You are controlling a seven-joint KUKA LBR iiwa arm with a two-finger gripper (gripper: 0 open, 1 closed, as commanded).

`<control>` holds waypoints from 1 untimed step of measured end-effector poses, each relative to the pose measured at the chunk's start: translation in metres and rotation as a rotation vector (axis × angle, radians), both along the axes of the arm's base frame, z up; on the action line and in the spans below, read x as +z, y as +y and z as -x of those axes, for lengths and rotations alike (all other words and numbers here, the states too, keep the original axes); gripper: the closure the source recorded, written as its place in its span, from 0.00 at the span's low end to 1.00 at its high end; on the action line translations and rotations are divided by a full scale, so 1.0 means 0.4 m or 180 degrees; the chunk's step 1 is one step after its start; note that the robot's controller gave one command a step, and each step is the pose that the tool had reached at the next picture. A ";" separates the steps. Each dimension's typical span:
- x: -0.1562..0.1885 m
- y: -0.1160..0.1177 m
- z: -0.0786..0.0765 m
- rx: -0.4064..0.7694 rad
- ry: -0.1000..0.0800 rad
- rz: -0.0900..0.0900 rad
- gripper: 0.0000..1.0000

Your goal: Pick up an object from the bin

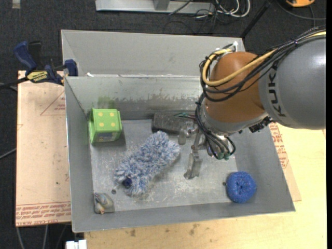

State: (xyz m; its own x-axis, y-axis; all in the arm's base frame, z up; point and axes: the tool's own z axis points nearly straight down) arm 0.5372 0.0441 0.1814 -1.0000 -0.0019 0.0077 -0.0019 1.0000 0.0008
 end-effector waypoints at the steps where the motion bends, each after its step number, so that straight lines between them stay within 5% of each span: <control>1: 0.011 0.000 -0.004 -0.0003 -0.0026 -0.0001 0.00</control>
Offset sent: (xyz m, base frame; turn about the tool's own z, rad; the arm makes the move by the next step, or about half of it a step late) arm 0.0264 0.0513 -0.1032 0.1264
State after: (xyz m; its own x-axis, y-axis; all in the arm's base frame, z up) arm 0.5388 0.0439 0.1859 -1.0000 -0.0009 -0.0004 -0.0009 1.0000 0.0012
